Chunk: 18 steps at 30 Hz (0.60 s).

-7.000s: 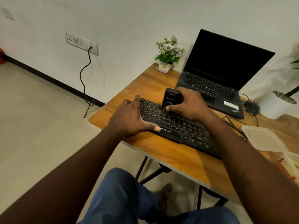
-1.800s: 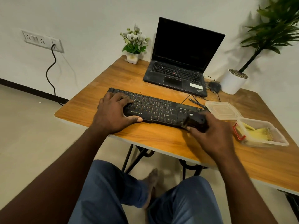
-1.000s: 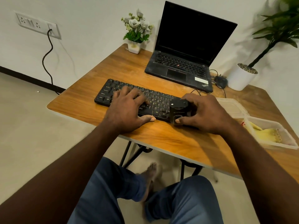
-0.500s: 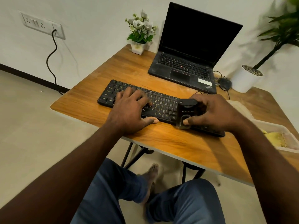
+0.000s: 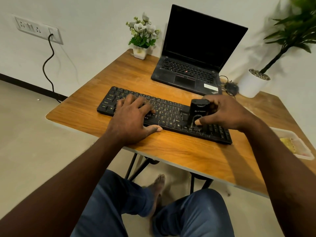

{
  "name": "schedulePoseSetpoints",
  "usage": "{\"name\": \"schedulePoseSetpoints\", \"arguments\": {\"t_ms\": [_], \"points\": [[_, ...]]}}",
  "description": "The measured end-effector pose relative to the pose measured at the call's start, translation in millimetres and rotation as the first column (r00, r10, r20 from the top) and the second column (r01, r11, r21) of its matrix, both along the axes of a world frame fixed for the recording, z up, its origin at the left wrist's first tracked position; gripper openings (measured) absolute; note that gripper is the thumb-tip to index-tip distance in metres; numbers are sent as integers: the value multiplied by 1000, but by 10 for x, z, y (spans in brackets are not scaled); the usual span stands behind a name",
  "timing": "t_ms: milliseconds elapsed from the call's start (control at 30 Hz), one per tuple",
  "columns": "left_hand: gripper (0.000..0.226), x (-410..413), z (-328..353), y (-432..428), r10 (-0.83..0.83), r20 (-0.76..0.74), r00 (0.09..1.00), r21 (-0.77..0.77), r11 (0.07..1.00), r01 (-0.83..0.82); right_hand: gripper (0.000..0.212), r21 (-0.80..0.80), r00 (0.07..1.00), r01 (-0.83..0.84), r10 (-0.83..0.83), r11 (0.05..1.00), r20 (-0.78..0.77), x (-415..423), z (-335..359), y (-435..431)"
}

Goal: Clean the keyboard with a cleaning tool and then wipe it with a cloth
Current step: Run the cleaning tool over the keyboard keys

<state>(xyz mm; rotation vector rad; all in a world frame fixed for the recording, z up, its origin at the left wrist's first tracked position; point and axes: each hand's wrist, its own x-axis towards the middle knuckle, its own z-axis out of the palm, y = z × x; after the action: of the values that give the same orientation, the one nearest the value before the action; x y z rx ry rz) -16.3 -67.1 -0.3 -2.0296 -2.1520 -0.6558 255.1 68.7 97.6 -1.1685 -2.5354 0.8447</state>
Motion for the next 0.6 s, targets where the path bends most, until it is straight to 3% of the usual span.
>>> {"name": "schedulePoseSetpoints", "arguments": {"t_ms": [133, 267, 400, 533, 600], "points": [[72, 4, -1, -20, -16, 14, 1000, 14, 1000, 16, 39, 151, 992, 111, -101, 982, -69, -65, -99, -20], [73, 11, 7, -16, -5, 0, 1000, 2, 1000, 5, 36, 16, 1000, -29, 28, 999, 7, -19, -17, -109], [73, 6, -1, -24, -8, 1, 1000, 2, 1000, 8, 40, 104, 1000, 6, -5, 995, -7, -39, -23, -150], [73, 3, 10, -23, -6, 3, 1000, -2, 1000, 6, 35, -45, 987, -138, 141, 989, 74, -101, 100, -206], [74, 3, 13, -20, -7, 2, 1000, -10, 1000, 7, 35, 30, 994, -105, 104, 994, 18, -182, 141, -140]]}}
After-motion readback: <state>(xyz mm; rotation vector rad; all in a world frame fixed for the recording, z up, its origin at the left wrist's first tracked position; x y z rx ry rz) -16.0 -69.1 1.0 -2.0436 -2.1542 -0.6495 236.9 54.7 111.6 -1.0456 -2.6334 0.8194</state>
